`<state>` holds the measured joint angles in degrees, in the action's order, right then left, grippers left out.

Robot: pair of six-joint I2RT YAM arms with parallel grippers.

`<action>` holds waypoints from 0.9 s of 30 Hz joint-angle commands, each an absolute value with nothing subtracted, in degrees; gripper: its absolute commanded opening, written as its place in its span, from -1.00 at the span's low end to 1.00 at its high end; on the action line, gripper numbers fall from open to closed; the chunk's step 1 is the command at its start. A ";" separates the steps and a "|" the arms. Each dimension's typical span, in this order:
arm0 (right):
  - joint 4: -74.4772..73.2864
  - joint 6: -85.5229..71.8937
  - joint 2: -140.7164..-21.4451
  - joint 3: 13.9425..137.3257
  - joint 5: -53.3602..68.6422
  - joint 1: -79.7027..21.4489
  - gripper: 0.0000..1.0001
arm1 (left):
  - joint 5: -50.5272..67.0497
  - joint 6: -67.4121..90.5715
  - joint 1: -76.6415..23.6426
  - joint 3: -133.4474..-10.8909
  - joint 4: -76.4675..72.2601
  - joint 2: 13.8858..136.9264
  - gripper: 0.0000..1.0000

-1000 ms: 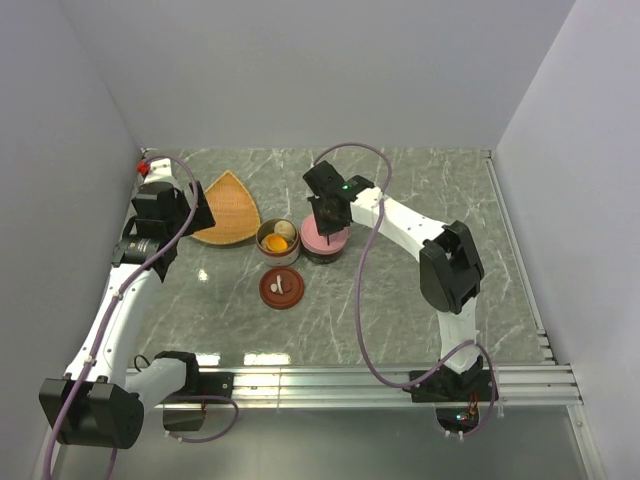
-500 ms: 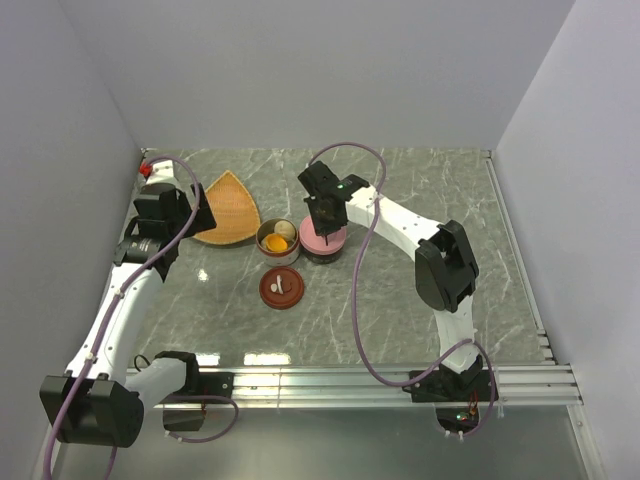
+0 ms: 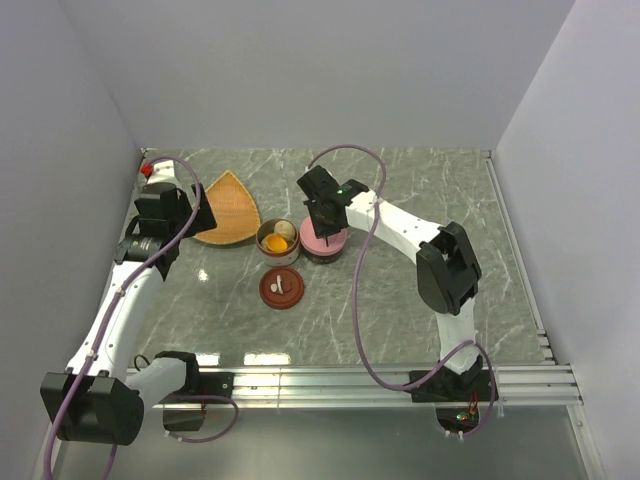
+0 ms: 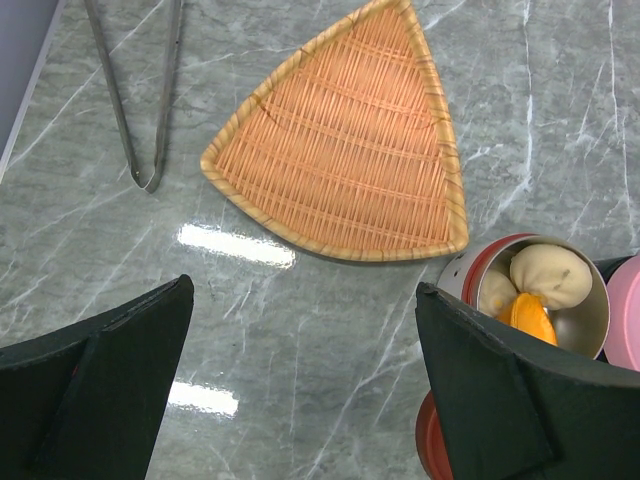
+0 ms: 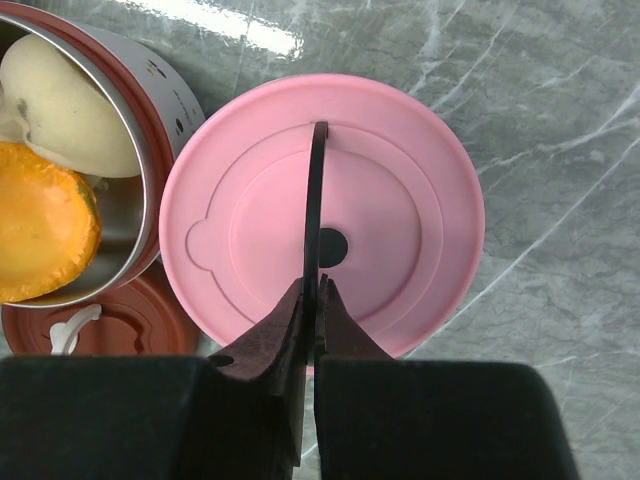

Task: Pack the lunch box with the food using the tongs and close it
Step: Put the lid back on the lunch box

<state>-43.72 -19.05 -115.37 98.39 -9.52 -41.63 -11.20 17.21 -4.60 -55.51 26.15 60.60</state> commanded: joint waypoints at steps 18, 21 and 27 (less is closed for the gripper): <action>-42.10 -19.34 -113.03 96.68 -7.56 -42.80 -0.22 | -10.46 16.52 -4.92 -55.20 24.79 60.29 0.99; -40.70 -19.07 -111.71 96.24 -7.30 -42.80 -0.14 | -10.55 16.52 -4.92 -55.28 24.79 60.12 0.99; -39.20 -18.81 -109.69 96.76 -8.52 -42.80 -0.09 | -10.63 16.44 -4.92 -55.37 24.87 59.94 0.99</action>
